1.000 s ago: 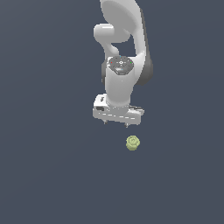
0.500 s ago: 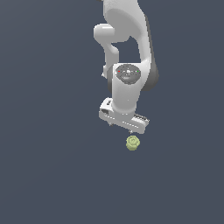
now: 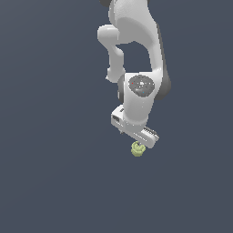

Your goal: Pick up the object and move it to a goal position.

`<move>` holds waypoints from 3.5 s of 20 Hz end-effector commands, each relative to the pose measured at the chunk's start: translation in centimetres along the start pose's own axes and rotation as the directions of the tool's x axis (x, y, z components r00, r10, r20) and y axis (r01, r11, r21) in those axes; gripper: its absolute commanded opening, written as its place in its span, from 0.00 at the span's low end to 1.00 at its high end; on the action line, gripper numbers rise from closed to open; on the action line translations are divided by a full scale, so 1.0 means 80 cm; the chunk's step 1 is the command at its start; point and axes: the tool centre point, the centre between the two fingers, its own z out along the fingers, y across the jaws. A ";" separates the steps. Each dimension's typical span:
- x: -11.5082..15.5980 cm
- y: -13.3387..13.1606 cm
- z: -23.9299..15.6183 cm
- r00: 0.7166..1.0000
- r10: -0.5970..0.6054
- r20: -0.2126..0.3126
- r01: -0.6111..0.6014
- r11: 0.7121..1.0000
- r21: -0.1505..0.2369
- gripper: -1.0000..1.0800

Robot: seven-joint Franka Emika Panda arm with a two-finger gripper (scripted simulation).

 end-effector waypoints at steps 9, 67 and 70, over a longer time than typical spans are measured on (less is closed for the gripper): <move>-0.008 -0.034 0.023 0.970 0.242 0.004 -0.242 0.970 0.000 0.96; 0.033 0.001 0.047 0.922 0.388 0.006 -0.388 0.922 -0.001 0.00; 0.058 0.030 0.020 0.922 0.388 0.006 -0.388 0.922 -0.001 0.00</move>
